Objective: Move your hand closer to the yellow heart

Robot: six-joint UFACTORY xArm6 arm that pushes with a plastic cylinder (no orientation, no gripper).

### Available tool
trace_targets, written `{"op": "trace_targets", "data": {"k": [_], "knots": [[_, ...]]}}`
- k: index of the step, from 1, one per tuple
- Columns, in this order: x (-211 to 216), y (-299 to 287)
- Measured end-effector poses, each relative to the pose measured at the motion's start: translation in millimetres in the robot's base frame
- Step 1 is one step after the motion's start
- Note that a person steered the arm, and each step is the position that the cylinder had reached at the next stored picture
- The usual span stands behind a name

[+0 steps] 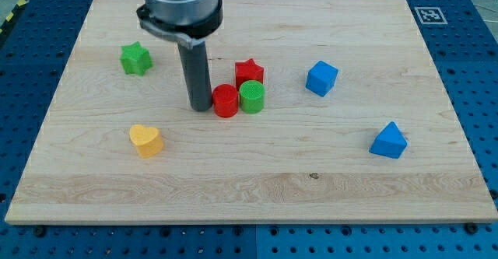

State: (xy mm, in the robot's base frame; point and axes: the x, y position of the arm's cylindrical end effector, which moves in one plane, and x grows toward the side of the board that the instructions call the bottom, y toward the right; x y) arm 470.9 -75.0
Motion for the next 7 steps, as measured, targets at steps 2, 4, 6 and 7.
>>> {"op": "trace_targets", "data": {"k": [2, 4, 6, 7], "knots": [[40, -2], [32, -53], [21, -82], [21, -93]]}}
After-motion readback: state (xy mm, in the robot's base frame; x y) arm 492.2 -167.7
